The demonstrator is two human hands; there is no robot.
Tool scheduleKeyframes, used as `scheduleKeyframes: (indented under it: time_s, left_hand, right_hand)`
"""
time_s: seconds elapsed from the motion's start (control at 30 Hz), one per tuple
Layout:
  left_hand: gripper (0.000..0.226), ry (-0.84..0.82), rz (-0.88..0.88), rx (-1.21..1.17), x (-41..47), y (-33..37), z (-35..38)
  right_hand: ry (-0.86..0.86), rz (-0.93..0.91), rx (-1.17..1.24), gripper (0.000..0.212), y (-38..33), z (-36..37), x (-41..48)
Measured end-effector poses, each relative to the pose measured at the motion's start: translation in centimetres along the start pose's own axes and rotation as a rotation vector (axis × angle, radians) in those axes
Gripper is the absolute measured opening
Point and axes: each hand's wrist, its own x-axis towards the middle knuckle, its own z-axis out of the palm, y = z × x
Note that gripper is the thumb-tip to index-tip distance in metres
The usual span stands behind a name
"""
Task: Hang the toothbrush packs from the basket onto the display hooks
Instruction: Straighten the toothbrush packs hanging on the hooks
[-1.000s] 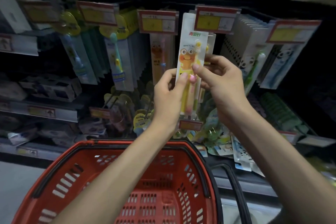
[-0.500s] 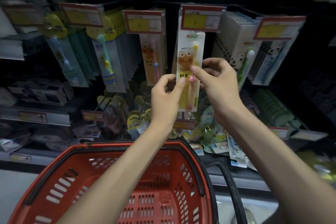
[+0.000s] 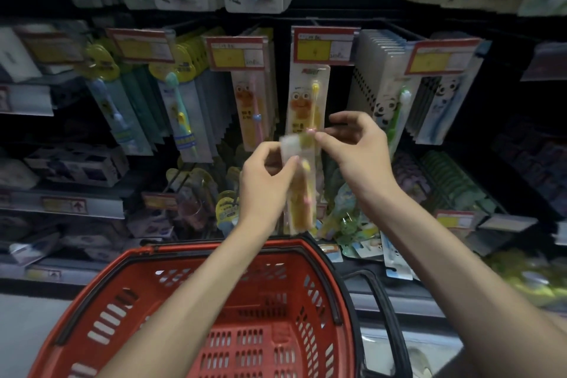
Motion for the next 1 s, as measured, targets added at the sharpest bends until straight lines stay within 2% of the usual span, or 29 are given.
scheduleKeyframes:
  time_s: [0.2,0.3,0.4,0.5,0.6,0.77,1.0]
  left_hand:
    - [0.007,0.086,-0.017,-0.033,-0.7,0.8,0.1]
    - [0.008,0.116,0.004,-0.081,-0.9,1.4,-0.7]
    - [0.009,0.132,0.018,-0.162,-0.3,2.2,-1.4]
    - [0.01,0.132,0.013,-0.24,0.7,3.4,-1.7]
    - [0.011,0.135,0.001,-0.319,1.6,4.6,-1.8]
    - [0.019,0.086,-0.055,-0.395,2.3,5.2,-1.5]
    - [0.015,0.05,-0.054,-0.409,2.3,3.9,-0.7]
  right_hand:
    - [-0.01,0.096,0.03,0.032,0.4,0.1,-1.2]
    - [-0.041,0.099,-0.049,0.031,-0.1,-0.8,-2.0]
    - [-0.246,0.208,-0.142,0.033,-0.4,-1.6,-2.7]
    - [-0.432,0.257,-0.217,0.024,0.1,-1.7,-3.3]
    - [-0.391,0.186,-0.152,0.014,0.4,-1.6,-3.0]
    - [-0.26,0.011,-0.075,0.015,-0.3,-1.2,-1.5]
    - [-0.21,-0.03,0.022,0.019,-1.2,0.3,0.4]
